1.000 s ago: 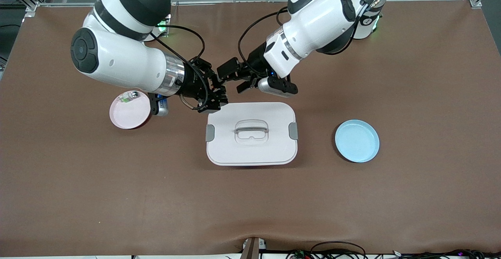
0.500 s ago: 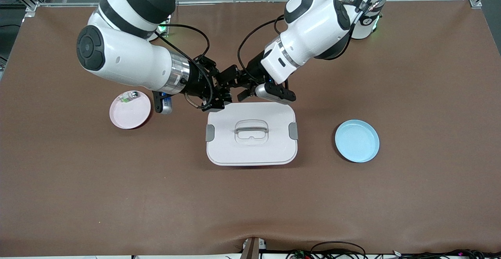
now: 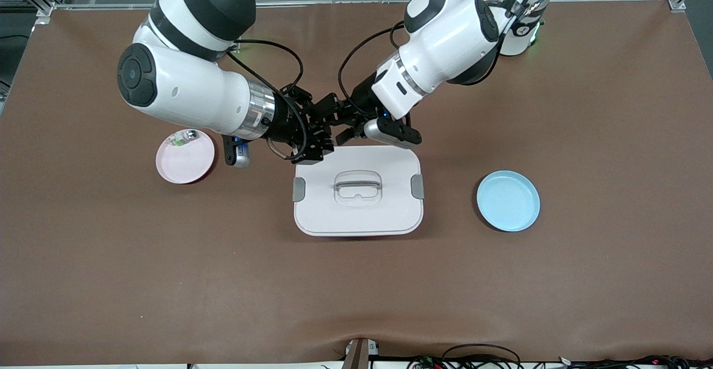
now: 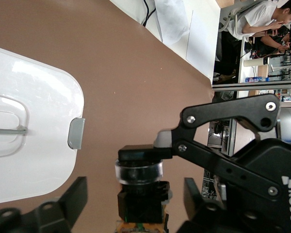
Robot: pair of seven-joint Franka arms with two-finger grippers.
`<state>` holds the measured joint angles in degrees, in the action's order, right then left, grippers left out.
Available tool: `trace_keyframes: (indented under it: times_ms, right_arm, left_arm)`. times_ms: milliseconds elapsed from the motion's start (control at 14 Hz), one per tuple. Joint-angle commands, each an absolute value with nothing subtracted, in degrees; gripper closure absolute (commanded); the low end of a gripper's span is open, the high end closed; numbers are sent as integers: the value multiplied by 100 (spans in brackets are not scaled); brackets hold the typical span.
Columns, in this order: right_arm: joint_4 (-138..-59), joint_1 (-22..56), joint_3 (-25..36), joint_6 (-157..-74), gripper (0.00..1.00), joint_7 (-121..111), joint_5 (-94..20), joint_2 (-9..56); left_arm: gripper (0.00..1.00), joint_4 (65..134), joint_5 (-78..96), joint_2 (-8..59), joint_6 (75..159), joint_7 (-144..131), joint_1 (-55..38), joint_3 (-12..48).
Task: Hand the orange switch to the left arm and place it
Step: 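Open the right gripper, releasing the switch to the left gripper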
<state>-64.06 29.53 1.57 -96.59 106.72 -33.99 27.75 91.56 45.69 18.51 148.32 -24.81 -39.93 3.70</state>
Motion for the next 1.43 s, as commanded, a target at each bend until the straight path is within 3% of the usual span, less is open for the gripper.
trace_keyframes:
  times_ms: [0, 143, 571, 643, 714, 786, 1357]
  right_arm:
    - [-6152, 3015, 211, -9746, 100, 10854, -3603, 2900]
    - [-6152, 3006, 211, -9765, 100, 10846, -3621, 2909]
    - [-6152, 3015, 220, -9773, 100, 10837, -3621, 2953]
    - [-6152, 3006, 220, -9773, 88, 10837, -3621, 2953]
    - [-6152, 3015, 228, -9773, 23, 10837, -3612, 2953]
    - [-6152, 3015, 229, -9765, 0, 10837, -3612, 2953]
    - [-6152, 2892, 246, -9642, 0, 10793, -3612, 2927]
  left_arm:
    - [71, 9141, 4553, 1819, 14898, -2399, -4034, 360]
    - [100, 9141, 4544, 1819, 14897, -2399, -4025, 360]
    - [100, 9149, 4544, 1802, 14880, -2399, -4017, 360]
    - [100, 9149, 4544, 1802, 14880, -2399, -4017, 360]
    - [100, 9149, 4544, 1793, 14871, -2399, -4017, 360]
    - [100, 9149, 4544, 1793, 14871, -2399, -4017, 360]
    - [100, 9158, 4491, 1635, 14512, -2356, -3911, 352]
